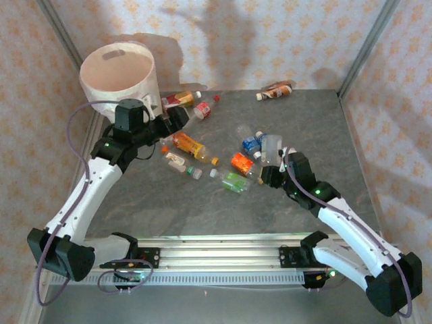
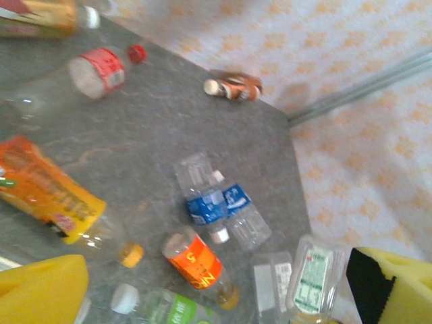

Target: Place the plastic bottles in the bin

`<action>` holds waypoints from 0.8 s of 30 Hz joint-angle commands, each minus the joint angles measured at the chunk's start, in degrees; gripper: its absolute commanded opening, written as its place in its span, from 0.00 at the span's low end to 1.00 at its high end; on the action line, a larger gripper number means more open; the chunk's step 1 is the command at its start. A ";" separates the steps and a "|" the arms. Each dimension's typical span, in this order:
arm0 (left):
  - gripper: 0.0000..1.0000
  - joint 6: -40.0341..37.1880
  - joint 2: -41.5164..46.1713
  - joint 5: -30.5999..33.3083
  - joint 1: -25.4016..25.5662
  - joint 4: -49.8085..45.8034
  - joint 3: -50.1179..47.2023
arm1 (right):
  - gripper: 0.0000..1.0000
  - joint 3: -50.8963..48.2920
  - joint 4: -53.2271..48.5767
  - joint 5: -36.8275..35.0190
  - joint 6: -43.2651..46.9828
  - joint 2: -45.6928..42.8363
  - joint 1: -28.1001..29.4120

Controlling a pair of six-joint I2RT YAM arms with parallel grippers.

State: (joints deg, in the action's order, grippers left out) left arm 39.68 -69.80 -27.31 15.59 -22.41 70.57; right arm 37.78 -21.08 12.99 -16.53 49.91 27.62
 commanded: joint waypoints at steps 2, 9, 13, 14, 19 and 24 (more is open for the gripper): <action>1.00 4.33 -4.41 -6.40 4.71 12.44 -0.45 | 0.21 2.43 13.84 8.72 1.62 1.20 0.42; 1.00 6.09 -12.32 -9.87 12.28 22.47 1.07 | 0.22 7.05 20.34 15.18 4.11 9.14 0.95; 1.00 4.25 -13.95 -6.87 14.63 23.30 2.08 | 0.22 10.67 20.16 17.58 6.03 12.57 1.04; 1.00 3.82 -14.28 -6.54 15.02 23.84 2.05 | 0.22 11.35 20.14 18.20 6.31 13.19 1.11; 1.00 3.21 -16.01 -7.30 15.82 24.58 2.44 | 0.23 14.39 16.74 20.66 8.16 15.57 1.58; 1.00 2.95 -16.86 -8.16 16.09 25.97 2.46 | 0.23 15.98 14.14 20.84 9.26 16.38 2.42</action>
State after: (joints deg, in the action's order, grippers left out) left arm 44.31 -86.19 -34.70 31.16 0.89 71.33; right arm 51.57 -5.63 32.18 -9.26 66.17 29.45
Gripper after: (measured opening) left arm 0.994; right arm 0.379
